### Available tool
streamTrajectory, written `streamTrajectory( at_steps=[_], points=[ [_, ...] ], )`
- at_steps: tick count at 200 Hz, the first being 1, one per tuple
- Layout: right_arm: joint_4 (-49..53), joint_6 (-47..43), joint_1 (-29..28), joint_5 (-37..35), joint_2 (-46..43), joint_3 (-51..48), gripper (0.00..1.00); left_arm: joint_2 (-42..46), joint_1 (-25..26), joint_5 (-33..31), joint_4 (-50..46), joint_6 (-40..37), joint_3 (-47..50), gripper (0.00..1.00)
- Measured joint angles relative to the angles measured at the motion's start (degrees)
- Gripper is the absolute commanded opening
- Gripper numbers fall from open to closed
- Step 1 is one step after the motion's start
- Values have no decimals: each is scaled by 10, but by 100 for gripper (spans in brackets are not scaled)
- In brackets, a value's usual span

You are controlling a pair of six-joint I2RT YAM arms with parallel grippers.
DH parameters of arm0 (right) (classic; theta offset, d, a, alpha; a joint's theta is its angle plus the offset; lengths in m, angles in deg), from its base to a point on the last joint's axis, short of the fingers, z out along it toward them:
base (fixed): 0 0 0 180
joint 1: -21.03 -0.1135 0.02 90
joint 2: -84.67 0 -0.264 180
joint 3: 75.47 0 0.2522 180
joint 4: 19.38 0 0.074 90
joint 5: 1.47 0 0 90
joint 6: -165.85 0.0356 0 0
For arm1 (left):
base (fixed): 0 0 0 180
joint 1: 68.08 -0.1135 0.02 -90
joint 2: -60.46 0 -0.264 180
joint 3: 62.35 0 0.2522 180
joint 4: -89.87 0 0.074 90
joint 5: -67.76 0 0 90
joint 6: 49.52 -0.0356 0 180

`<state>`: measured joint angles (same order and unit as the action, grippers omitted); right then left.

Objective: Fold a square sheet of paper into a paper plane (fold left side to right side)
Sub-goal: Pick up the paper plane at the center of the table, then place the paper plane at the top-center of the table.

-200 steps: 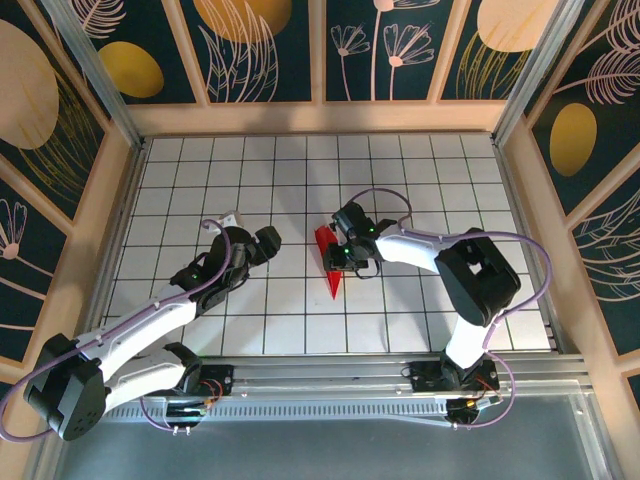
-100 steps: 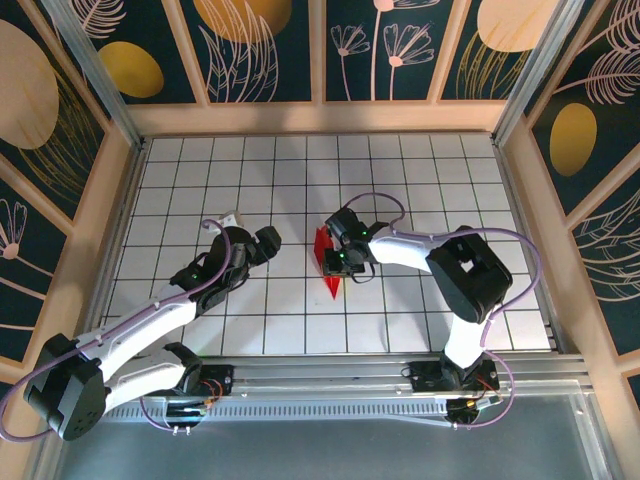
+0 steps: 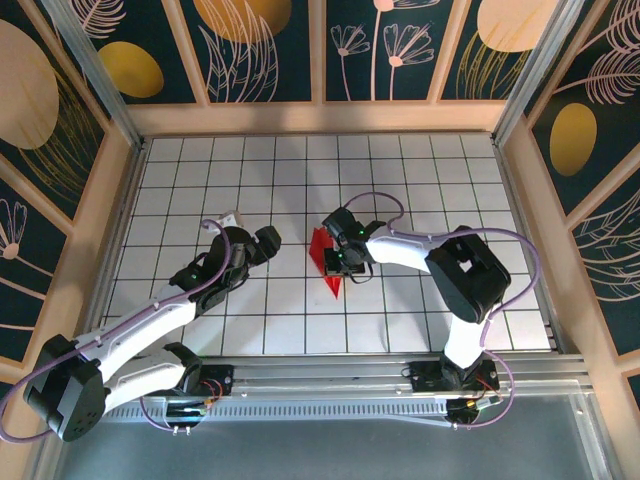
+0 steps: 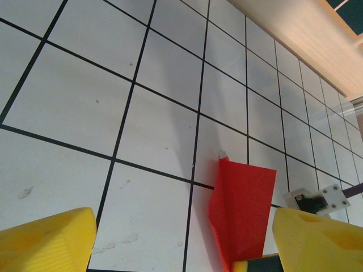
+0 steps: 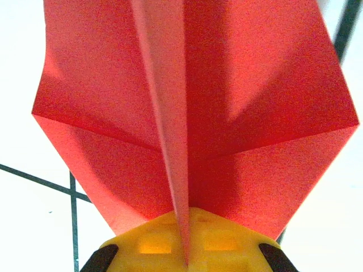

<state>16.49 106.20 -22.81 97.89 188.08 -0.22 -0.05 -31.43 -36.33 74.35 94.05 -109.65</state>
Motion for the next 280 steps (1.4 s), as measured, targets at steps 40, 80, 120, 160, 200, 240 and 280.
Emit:
streamTrajectory(
  at_steps=[40,80,120,160,200,240,280],
  points=[
    [37,0,5,-24,-32,38,4,9,0,-6,0,-9,0,82],
    [53,0,40,-26,-50,75,3,23,0,-30,0,-40,0,85],
    [100,-2,84,-38,-48,135,4,37,0,-52,-7,-117,-9,93],
    [154,-20,117,-66,3,233,4,66,0,-81,-11,-214,-30,94],
    [217,-42,123,-82,112,330,5,85,0,-94,-11,-276,-41,94],
    [259,-48,137,-84,202,425,5,87,0,-105,-11,-305,-41,94],
    [276,-48,144,-85,259,505,5,80,0,-106,-16,-314,-41,95]
  ],
)
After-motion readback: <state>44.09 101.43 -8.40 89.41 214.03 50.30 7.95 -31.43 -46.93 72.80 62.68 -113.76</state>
